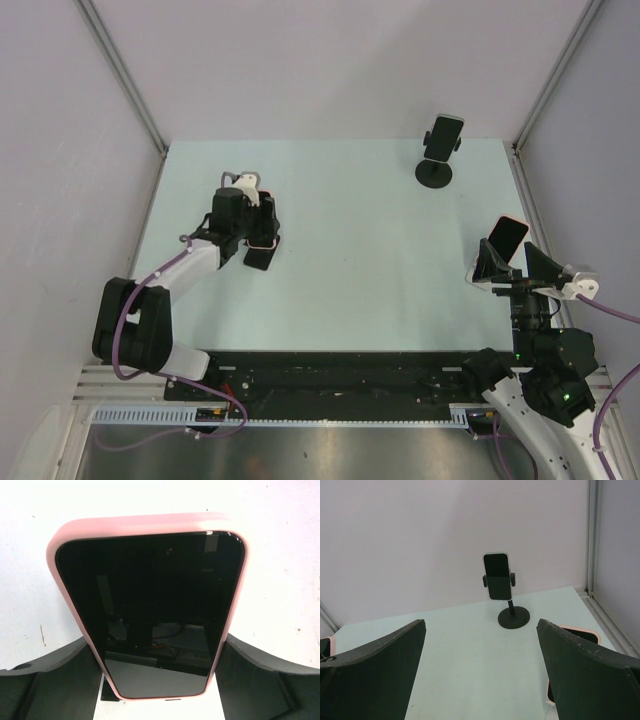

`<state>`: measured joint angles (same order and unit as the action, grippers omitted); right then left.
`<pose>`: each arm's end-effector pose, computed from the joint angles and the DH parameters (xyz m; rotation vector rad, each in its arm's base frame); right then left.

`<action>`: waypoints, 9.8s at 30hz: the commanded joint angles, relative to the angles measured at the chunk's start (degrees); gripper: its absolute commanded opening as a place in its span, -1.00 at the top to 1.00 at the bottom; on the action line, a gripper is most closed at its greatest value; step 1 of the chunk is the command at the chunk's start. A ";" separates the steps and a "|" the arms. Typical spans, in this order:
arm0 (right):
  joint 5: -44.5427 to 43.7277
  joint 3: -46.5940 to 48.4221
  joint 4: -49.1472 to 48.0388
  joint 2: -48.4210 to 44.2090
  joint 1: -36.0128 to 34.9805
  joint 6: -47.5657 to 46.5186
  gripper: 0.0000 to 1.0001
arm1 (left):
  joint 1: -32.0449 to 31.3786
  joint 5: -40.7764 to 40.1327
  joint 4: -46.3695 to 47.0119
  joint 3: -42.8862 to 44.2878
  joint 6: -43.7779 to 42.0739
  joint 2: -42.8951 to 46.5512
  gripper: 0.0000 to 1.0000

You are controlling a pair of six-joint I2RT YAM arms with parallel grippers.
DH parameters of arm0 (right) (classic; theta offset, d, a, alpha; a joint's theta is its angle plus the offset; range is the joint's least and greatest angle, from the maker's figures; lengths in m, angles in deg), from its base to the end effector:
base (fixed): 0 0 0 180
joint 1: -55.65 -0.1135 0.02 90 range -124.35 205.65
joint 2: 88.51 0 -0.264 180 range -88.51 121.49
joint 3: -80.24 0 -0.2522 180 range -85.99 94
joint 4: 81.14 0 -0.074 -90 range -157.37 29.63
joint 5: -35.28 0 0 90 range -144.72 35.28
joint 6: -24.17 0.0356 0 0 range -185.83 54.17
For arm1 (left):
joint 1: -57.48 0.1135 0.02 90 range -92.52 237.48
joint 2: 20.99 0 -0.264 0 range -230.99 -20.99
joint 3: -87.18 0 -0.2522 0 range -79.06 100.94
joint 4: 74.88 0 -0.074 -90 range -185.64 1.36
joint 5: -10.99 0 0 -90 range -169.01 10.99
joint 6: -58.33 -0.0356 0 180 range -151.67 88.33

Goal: Remove the phone from the phone stand

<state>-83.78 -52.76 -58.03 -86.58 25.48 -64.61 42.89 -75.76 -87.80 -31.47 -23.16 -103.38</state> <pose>0.0361 0.0010 0.3403 0.1410 1.2316 0.1750 0.3007 -0.0804 0.2234 0.1483 2.1721 -0.2925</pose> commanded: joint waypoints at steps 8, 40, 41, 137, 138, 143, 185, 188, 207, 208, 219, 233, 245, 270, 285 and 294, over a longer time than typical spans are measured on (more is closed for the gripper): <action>2.34 0.69 -1.43 -0.18 -0.15 -2.44 -0.99 | 0.09 -0.61 2.24 0.66 -0.60 6.89 -0.25; 51.66 10.80 -15.91 51.13 -3.39 18.03 -0.99 | -0.52 15.36 -2.69 -0.84 25.14 23.60 0.63; 50.17 10.80 -17.15 52.72 -6.71 18.03 -0.99 | -0.79 16.26 -2.51 -0.75 25.58 23.16 0.66; 48.05 4.20 -14.36 85.51 24.99 22.96 0.53 | -6.68 -13.71 -7.70 -18.33 -2.10 67.27 -1.00; 47.52 4.64 -13.83 85.78 24.99 22.70 0.40 | -6.68 -13.70 -7.61 -18.33 -2.01 67.19 -1.00; 43.49 7.46 -11.19 87.18 24.99 20.94 0.11 | -6.68 -13.79 -7.70 -18.41 -2.10 67.01 -1.00; 24.32 15.11 14.29 28.40 12.16 9.07 -0.99 | -4.49 -6.15 -14.37 1.09 -6.49 20.18 -1.00; 22.03 13.62 14.48 25.41 11.89 8.98 -0.99 | -3.70 -5.79 -15.60 5.04 -7.89 13.76 -1.00; 25.45 11.77 13.60 23.55 14.79 10.04 -1.00 | -1.23 -4.04 -18.51 15.77 -12.73 -6.20 -1.00; 25.63 11.59 13.60 23.64 14.97 10.12 -1.00 | -1.32 -4.38 -18.59 15.78 -12.56 -6.55 -1.00; 30.11 11.06 12.63 24.17 17.95 10.74 -0.99 | -1.32 -3.86 -18.60 17.18 -12.29 -7.87 -0.34; 31.34 10.45 11.75 23.38 18.66 11.09 -0.99 | 9.39 -11.42 -18.51 32.54 -8.86 -15.42 0.08; 34.42 9.48 10.52 24.52 20.59 11.71 -0.98 | 23.46 -7.03 -18.60 46.61 -8.86 -29.14 0.17; 35.91 9.31 9.82 27.33 22.18 11.79 -0.96 | 27.42 -5.10 -19.39 50.94 -8.87 -35.56 -0.92; 31.00 9.31 9.73 27.95 22.26 12.94 -0.99 | 27.33 1.48 -19.30 41.54 10.28 -16.51 -1.00; 25.98 9.92 11.05 30.14 22.18 15.57 -0.99 | 23.40 15.21 -19.12 24.93 19.01 -2.63 -1.00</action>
<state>-55.17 -43.58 -46.23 -57.81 47.51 -50.87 69.40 -66.41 -106.44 -1.31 -7.79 -111.86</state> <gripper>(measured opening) 0.995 0.996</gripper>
